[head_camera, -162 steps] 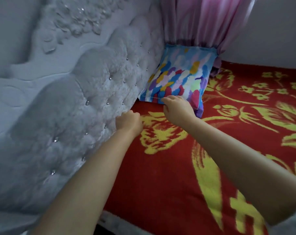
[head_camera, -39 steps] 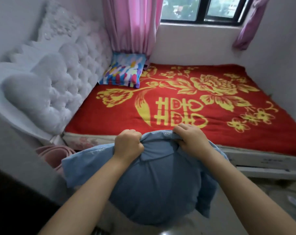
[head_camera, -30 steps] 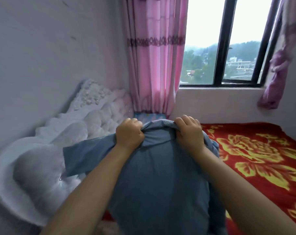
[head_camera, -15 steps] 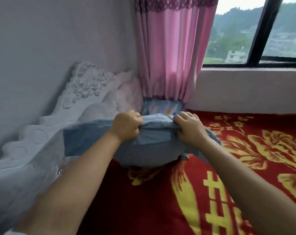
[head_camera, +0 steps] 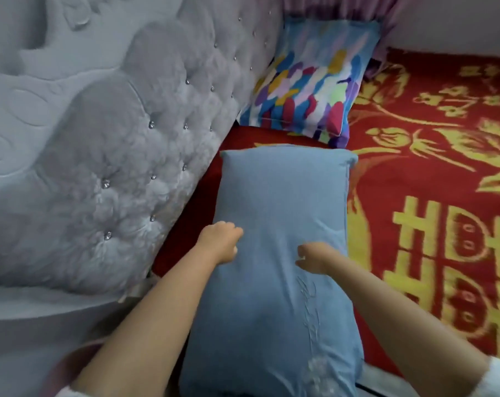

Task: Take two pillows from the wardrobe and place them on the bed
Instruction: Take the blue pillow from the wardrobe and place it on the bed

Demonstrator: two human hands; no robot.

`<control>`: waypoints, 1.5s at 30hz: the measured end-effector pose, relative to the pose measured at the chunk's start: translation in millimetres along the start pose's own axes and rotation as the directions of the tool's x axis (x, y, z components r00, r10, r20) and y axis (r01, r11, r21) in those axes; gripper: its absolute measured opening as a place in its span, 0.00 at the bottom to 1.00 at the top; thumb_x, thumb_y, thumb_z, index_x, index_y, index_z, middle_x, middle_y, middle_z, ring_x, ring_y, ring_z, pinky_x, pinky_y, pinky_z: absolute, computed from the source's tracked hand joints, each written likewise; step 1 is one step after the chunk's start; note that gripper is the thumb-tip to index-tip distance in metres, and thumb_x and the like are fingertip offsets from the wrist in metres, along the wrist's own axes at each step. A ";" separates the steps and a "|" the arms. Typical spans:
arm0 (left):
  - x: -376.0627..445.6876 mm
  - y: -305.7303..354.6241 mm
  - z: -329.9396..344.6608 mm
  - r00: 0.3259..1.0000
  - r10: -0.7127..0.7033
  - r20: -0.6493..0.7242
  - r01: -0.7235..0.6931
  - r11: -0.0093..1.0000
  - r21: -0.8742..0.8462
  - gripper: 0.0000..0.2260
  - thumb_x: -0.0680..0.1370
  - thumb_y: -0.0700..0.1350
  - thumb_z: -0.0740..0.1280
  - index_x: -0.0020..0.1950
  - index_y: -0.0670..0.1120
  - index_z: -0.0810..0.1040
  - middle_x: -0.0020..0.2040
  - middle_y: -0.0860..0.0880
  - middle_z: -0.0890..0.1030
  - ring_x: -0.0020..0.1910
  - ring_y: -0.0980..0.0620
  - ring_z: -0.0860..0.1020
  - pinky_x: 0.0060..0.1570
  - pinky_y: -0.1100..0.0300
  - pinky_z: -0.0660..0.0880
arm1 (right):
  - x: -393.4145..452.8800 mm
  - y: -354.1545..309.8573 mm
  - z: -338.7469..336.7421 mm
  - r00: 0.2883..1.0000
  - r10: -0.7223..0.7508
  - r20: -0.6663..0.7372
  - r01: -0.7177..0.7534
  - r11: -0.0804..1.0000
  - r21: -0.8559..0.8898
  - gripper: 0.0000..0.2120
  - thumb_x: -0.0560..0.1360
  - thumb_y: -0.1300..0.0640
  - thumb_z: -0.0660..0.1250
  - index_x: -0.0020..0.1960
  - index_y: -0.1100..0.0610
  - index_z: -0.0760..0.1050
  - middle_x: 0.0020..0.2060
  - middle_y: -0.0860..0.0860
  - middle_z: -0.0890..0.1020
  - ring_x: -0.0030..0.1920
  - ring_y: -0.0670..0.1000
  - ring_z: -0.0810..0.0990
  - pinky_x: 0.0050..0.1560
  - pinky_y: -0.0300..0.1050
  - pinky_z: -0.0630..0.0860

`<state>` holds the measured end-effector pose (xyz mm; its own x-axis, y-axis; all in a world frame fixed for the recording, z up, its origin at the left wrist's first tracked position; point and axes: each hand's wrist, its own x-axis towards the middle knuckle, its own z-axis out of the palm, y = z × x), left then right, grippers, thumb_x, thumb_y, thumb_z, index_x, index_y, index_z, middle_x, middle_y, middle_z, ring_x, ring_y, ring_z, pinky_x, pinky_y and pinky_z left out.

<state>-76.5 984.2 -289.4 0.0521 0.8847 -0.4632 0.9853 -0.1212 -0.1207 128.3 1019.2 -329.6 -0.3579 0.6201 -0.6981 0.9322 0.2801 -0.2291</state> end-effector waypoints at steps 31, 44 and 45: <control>136.3 -102.2 13.5 0.769 -0.290 -0.569 -0.248 0.686 -0.684 0.19 0.74 0.38 0.54 0.31 0.26 0.72 0.31 0.24 0.76 0.32 0.29 0.77 0.34 0.47 0.55 | 86.6 -55.1 -22.6 0.344 0.746 -0.570 -0.042 0.618 0.785 0.26 0.73 0.55 0.48 0.40 0.77 0.71 0.43 0.78 0.77 0.44 0.71 0.77 0.43 0.57 0.56; 162.4 -127.5 28.5 0.980 -0.172 -0.101 0.114 0.898 -0.425 0.13 0.80 0.40 0.57 0.49 0.31 0.76 0.55 0.31 0.79 0.53 0.34 0.77 0.48 0.48 0.74 | 155.9 -58.5 -19.0 0.855 0.466 -0.228 -0.211 0.713 0.669 0.10 0.78 0.62 0.54 0.38 0.59 0.64 0.55 0.70 0.75 0.55 0.65 0.75 0.53 0.53 0.71; 152.4 -119.0 39.5 0.988 -0.148 -0.039 0.121 0.913 -0.391 0.13 0.80 0.40 0.56 0.51 0.32 0.76 0.56 0.33 0.79 0.54 0.36 0.77 0.49 0.48 0.74 | 153.3 -58.8 -14.6 0.881 0.428 -0.200 -0.218 0.743 0.632 0.10 0.77 0.62 0.55 0.38 0.59 0.61 0.56 0.69 0.75 0.56 0.64 0.74 0.53 0.52 0.71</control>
<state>-192.2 1115.6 -380.3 -0.0877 0.9096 -0.4061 0.9690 0.1724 0.1768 17.8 1108.5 -413.2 0.0732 0.8127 -0.5781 0.8049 -0.3904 -0.4470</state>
